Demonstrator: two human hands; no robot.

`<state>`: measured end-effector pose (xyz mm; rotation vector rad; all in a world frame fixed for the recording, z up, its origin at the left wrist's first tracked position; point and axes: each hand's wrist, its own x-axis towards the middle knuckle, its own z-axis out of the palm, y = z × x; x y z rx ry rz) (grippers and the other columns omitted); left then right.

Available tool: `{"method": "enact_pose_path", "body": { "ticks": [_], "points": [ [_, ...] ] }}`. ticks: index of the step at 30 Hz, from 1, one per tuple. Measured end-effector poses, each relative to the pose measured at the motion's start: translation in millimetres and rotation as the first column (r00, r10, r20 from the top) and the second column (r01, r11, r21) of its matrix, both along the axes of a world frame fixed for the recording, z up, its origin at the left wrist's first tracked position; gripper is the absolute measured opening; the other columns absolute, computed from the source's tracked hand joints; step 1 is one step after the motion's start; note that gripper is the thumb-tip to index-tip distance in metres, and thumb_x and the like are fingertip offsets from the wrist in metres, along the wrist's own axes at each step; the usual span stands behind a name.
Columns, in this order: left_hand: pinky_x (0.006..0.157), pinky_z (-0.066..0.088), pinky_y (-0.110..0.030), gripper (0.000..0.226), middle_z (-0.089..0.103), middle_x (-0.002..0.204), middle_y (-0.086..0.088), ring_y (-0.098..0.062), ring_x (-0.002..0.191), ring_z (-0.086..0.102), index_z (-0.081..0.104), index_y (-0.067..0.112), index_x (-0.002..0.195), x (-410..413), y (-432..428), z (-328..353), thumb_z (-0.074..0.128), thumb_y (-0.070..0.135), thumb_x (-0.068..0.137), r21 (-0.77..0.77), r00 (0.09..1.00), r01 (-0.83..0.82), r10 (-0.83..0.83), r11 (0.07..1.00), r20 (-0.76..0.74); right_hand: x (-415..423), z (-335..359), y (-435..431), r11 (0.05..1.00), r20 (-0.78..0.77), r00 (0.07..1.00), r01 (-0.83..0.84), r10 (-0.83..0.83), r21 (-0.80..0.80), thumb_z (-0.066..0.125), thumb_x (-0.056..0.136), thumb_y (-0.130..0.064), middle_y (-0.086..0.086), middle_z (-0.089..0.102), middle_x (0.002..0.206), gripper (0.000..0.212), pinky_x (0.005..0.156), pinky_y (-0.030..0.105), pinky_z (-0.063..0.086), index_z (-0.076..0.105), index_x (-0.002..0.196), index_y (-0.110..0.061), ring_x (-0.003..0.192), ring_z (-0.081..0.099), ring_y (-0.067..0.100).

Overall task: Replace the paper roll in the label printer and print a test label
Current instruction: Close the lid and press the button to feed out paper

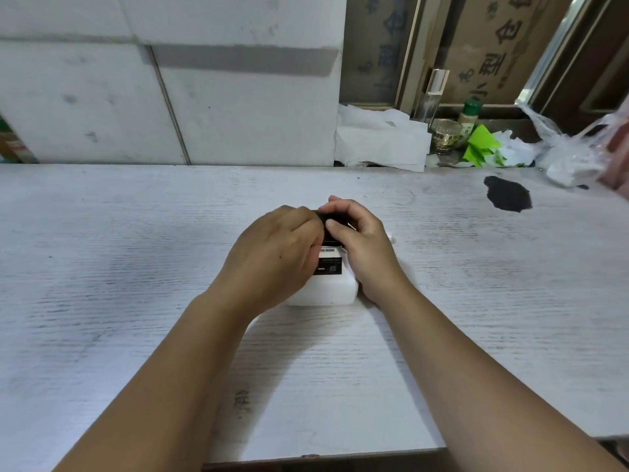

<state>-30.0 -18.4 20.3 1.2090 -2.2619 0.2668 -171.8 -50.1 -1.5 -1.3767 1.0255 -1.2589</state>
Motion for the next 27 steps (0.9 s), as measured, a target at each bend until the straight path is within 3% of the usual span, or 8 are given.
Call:
{"method": "enact_pose_path", "body": {
  "ticks": [2, 4, 6, 8, 13, 17, 22, 27],
  "points": [
    [0.051, 0.048, -0.04, 0.023, 0.065, 0.083, -0.007, -0.029, 0.065, 0.056, 0.06, 0.007, 0.075, 0.8, -2.0, -2.5, 0.04, 0.013, 0.085, 0.025, 1.0, 0.008, -0.008, 1.0, 0.003, -0.9, -2.1, -1.2, 1.0, 0.019, 1.0, 0.007, -0.007, -0.004, 0.054, 0.086, -0.004, -0.016, 0.061, 0.103, 0.03, 0.105, 0.038, 0.043, 0.064, 0.088, -0.031, 0.116, 0.055, 0.013],
    [0.047, 0.047, -0.04, 0.012, 0.064, 0.084, -0.008, -0.027, 0.063, 0.053, 0.058, 0.008, 0.076, 1.6, -2.7, -3.9, 0.049, 0.001, 0.08, 0.019, 1.0, 0.012, -0.013, 1.0, 0.018, -0.5, -2.8, -1.7, 1.0, 0.04, 0.999, 0.005, -0.005, 0.005, 0.055, 0.084, -0.007, -0.007, 0.063, 0.1, 0.027, 0.098, 0.041, 0.048, 0.064, 0.09, -0.032, 0.105, 0.06, 0.021],
    [0.043, 0.043, -0.036, 0.016, 0.06, 0.08, -0.008, -0.024, 0.059, 0.046, 0.055, 0.009, 0.075, 0.9, -2.9, -4.9, 0.052, -0.007, 0.073, 0.012, 1.0, 0.01, -0.01, 1.0, 0.007, -0.3, -2.9, -2.5, 1.0, 0.037, 0.999, 0.009, -0.01, 0.012, 0.056, 0.079, -0.014, -0.003, 0.063, 0.103, 0.024, 0.097, 0.042, 0.049, 0.064, 0.091, -0.033, 0.108, 0.06, 0.028],
    [0.042, 0.038, -0.033, 0.017, 0.056, 0.076, -0.007, -0.02, 0.058, 0.036, 0.051, 0.01, 0.073, -0.1, -2.7, -3.9, 0.042, -0.005, 0.072, 0.006, 1.0, 0.014, -0.014, 1.0, -0.005, -0.3, -2.3, -2.4, 1.0, 0.026, 1.0, 0.007, -0.008, 0.017, 0.056, 0.076, -0.018, -0.002, 0.063, 0.105, 0.024, 0.098, 0.043, 0.048, 0.064, 0.09, -0.035, 0.111, 0.059, 0.03],
    [0.043, 0.035, -0.033, 0.015, 0.054, 0.074, -0.008, -0.018, 0.06, 0.032, 0.051, 0.009, 0.073, -0.3, -0.3, -2.2, 0.046, -0.006, 0.072, 0.014, 1.0, 0.015, -0.015, 1.0, -0.008, -2.3, -1.7, -2.5, 0.998, 0.033, 0.999, -0.034, 0.032, 0.043, 0.056, 0.084, -0.012, 0.002, 0.062, 0.102, 0.024, 0.094, 0.042, 0.05, 0.064, 0.093, -0.033, 0.1, 0.061, 0.025],
    [0.044, 0.034, -0.032, 0.014, 0.054, 0.074, -0.008, -0.019, 0.06, 0.034, 0.049, 0.008, 0.074, -1.2, 1.8, -0.4, 0.037, 0.002, 0.077, 0.026, 1.0, 0.012, -0.012, 1.0, -0.024, -3.0, -0.3, -2.1, 0.997, 0.016, 0.999, -0.05, 0.049, 0.063, 0.056, 0.085, -0.014, 0.005, 0.062, 0.107, 0.023, 0.092, 0.041, 0.049, 0.064, 0.093, -0.034, 0.099, 0.061, 0.026],
    [0.044, 0.025, -0.029, 0.011, 0.055, 0.073, -0.006, -0.022, 0.06, 0.038, 0.044, 0.01, 0.078, -2.5, 6.9, 2.4, 0.043, 0.0, 0.081, 0.09, 0.993, -0.035, 0.045, 0.995, -0.112, -3.7, 0.7, -1.8, 0.992, 0.042, 0.997, -0.071, 0.067, 0.103, 0.054, 0.09, -0.008, 0.004, 0.063, 0.107, 0.024, 0.089, 0.039, 0.049, 0.064, 0.094, -0.029, 0.094, 0.06, 0.018],
    [0.046, 0.03, -0.025, 0.017, 0.06, 0.081, -0.001, -0.016, 0.065, 0.042, 0.054, 0.013, 0.086, -0.6, 6.6, 2.8, 0.04, 0.023, 0.085, 0.062, 0.995, -0.054, 0.059, 0.997, -0.082, -5.6, 1.9, -0.3, 0.991, 0.073, 0.994, -0.083, 0.075, 0.104, 0.054, 0.09, -0.005, -0.001, 0.064, 0.101, 0.023, 0.086, 0.028, 0.051, 0.064, 0.097, -0.025, 0.095, 0.062, 0.015]
  ]
}}
